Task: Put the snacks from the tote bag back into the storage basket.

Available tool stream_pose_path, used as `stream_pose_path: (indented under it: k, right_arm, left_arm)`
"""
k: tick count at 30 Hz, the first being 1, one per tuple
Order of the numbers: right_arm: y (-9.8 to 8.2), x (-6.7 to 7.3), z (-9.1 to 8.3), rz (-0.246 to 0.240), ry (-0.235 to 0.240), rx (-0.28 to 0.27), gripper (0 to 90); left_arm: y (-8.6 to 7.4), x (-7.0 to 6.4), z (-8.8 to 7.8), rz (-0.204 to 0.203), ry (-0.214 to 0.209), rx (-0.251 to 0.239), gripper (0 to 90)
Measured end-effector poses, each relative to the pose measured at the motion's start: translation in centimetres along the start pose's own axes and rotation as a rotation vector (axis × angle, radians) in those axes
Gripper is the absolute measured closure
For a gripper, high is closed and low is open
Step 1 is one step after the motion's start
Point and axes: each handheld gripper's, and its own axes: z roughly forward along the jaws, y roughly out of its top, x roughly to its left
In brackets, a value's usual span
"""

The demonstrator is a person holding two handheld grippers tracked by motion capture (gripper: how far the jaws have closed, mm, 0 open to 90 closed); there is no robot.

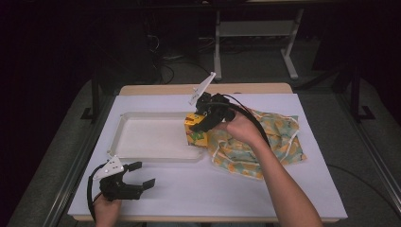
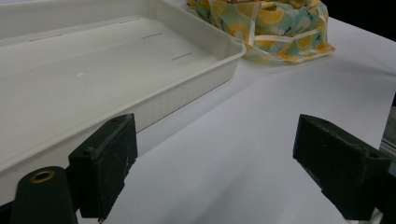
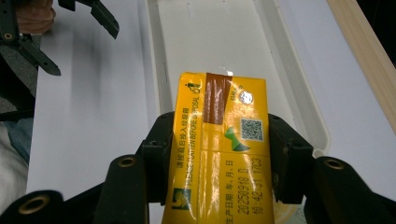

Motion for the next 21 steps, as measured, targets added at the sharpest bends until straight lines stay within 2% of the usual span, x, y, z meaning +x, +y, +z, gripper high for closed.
stream_pose_path:
  k: [21]
  right_arm:
    - [1.0,0.2,1.6,-0.020,0.022,-0.005,49.8]
  left_arm:
    - [0.0,0.0,0.0,-0.001,-0.003,-0.005,13.4]
